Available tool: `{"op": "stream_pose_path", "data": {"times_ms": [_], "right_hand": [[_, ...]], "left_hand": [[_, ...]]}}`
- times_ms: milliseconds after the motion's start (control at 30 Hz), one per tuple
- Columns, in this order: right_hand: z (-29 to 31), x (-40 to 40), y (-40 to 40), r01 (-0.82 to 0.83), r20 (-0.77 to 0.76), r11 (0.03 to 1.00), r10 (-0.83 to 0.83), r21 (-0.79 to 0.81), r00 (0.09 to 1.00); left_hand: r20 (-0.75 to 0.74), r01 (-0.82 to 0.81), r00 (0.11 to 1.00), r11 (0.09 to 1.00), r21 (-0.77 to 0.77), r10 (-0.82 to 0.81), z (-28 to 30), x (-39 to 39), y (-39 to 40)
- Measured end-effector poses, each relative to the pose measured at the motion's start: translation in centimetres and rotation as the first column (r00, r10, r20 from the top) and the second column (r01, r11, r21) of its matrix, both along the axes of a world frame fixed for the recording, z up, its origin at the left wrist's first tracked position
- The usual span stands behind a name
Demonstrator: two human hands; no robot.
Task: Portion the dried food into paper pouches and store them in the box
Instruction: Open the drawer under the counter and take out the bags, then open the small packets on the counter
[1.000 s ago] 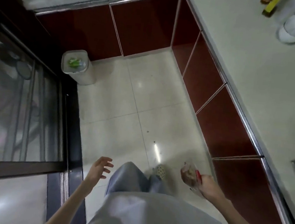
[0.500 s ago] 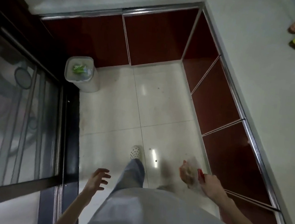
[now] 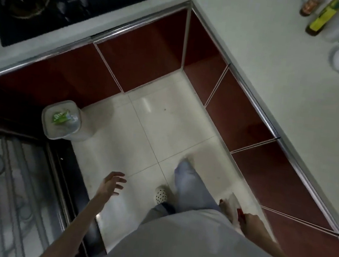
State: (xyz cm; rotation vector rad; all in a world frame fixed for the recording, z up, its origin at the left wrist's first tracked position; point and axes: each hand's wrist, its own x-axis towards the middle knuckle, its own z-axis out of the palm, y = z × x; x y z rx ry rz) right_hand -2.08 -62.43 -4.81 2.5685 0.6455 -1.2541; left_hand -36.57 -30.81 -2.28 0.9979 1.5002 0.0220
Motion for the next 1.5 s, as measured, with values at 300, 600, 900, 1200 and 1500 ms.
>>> {"op": "stream_pose_path", "data": {"times_ms": [300,600,900,1200,1500], "right_hand": [[0.3,6.6,12.7,0.023,0.022,1.0,-0.023,0.02,0.999],[3.6,16.8,29.6,-0.141,0.028,0.967,0.138,0.212,0.99],[5.4,22.0,40.8,-0.173,0.138,0.911,0.13,0.375,0.982],[8.0,24.2,54.6,-0.099,0.048,0.939,0.089,0.328,0.995],[12.4,26.3,69.0,-0.056,0.121,0.831,-0.013,0.554,0.993]], "left_hand": [[-0.046,0.002,0.999,1.0,-0.007,-0.002,-0.1,7.1,11.3],[-0.097,-0.124,0.988,0.99,-0.061,0.118,0.2,12.2,17.0],[-0.058,-0.166,0.985,0.984,-0.07,0.162,-0.9,17.0,24.6],[0.034,-0.034,0.999,0.998,0.046,0.032,1.2,25.2,40.4],[0.137,0.242,0.952,0.948,0.205,-0.273,3.8,35.6,54.8]]}}
